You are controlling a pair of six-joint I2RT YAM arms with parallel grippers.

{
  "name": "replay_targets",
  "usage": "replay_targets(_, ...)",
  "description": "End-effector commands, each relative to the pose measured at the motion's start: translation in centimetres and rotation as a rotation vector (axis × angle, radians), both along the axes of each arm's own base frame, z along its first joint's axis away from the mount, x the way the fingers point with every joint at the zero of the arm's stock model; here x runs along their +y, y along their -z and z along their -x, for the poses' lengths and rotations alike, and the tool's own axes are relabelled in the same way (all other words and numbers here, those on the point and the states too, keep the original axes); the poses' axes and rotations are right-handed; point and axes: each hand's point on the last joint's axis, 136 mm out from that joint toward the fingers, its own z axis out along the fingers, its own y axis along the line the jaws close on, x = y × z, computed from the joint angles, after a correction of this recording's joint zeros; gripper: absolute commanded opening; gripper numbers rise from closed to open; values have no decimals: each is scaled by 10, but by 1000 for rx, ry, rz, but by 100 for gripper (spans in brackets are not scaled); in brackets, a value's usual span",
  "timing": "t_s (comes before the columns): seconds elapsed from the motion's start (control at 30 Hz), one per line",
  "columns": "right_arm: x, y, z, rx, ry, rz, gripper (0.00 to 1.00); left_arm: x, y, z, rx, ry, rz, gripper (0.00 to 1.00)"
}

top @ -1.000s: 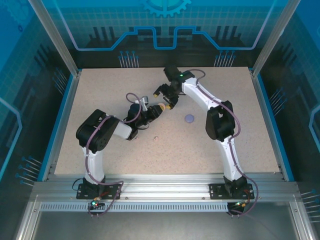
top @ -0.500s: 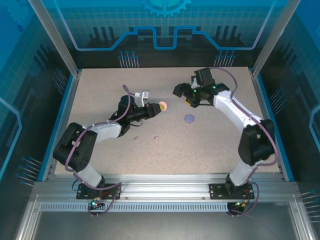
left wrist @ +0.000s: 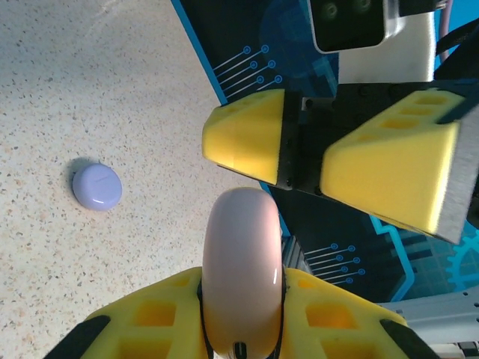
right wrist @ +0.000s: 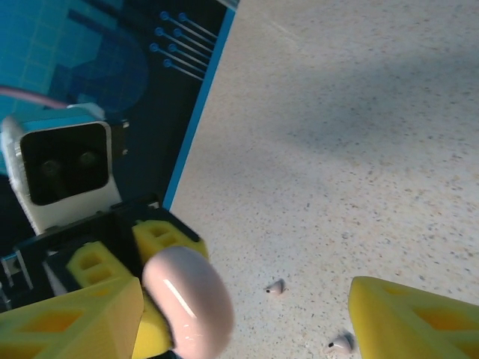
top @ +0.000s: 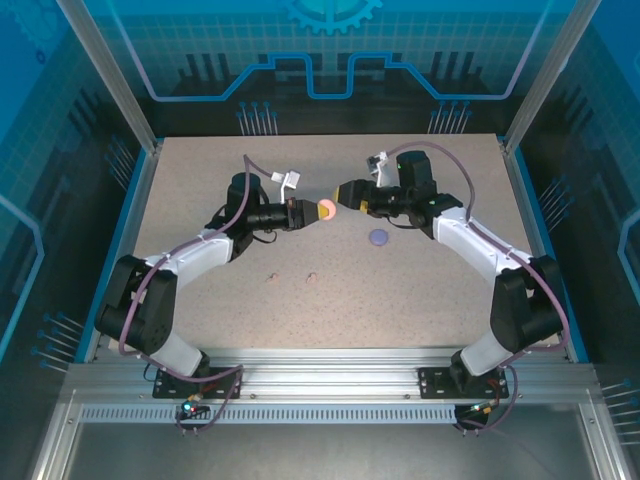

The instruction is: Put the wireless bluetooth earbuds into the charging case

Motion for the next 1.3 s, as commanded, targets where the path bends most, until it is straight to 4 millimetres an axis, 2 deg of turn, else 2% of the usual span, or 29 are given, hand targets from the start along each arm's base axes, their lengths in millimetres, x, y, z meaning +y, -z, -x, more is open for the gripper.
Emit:
replay_targets(0.0,12,-4,7,-44,-70,-26,72,0,-19,5,-53,33,6,0)
replay_targets(0.17,20,7,17,-22,-112,-18,71,1,-18,1,-54,22,2,0)
replay_targets(0.4,16,28,20,21,-95,17,70,0,-27,-2,-70,20,16,0)
replay_targets(0.67,-12,61,4,105,7,28,65,1,-49,2,-110,20,43,0)
replay_targets(0.77,-21,65,-1,127,36,9,65,1,-54,3,-121,20,47,0)
replay_targets(0.87,-25,61,0,122,37,4,65,1,-55,3,-125,19,45,0)
replay_targets(1.03,-29,37,11,65,10,-21,65,1,-49,2,-111,17,43,0)
replay_targets(1.27,-20,6,23,-13,-70,-71,63,0,-48,2,-106,21,55,0)
